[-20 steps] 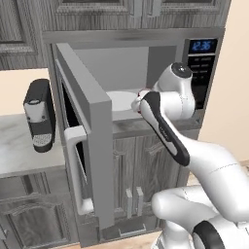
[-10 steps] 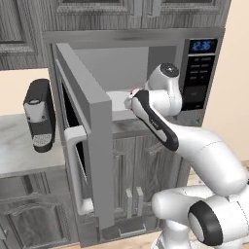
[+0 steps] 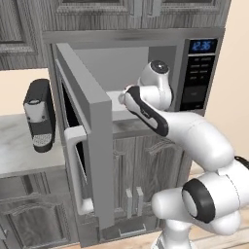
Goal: Pick the mug from the counter and place it inside the microwave. Then close the microwave.
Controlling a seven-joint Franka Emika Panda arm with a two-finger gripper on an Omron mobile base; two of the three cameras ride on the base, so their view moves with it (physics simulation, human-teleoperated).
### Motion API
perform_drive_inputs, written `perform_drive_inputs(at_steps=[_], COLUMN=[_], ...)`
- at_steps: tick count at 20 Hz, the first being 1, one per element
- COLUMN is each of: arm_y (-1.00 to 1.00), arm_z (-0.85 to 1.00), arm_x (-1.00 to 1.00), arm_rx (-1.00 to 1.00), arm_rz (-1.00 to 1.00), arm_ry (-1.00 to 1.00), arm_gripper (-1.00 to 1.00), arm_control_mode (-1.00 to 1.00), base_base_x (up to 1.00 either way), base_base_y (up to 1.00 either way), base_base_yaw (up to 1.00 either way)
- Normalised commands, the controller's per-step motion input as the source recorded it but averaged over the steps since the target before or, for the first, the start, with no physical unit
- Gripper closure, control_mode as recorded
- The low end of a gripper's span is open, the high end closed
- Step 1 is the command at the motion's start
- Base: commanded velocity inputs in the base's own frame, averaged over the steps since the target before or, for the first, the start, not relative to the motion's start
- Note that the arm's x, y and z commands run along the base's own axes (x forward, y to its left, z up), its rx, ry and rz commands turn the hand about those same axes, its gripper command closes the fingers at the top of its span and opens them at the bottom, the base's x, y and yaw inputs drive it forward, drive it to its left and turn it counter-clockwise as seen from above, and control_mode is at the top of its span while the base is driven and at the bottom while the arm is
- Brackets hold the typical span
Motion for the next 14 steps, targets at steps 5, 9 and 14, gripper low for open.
perform_drive_inputs(at_steps=[5, 9, 14], arm_y=[0.00, 0.02, 0.07], arm_z=[-0.13, -0.17, -0.17], arm_x=[0.36, 0.27, 0.25], arm_rx=[0.00, 0.00, 0.00], arm_rz=[0.00, 0.00, 0.00], arm_ry=[0.00, 0.00, 0.00], arm_gripper=[1.00, 1.00, 1.00], arm_control_mode=[-1.00, -1.00, -1.00], base_base_x=[0.00, 0.00, 0.00], base_base_y=[0.00, 0.00, 0.00], base_base_yaw=[0.00, 0.00, 0.00])
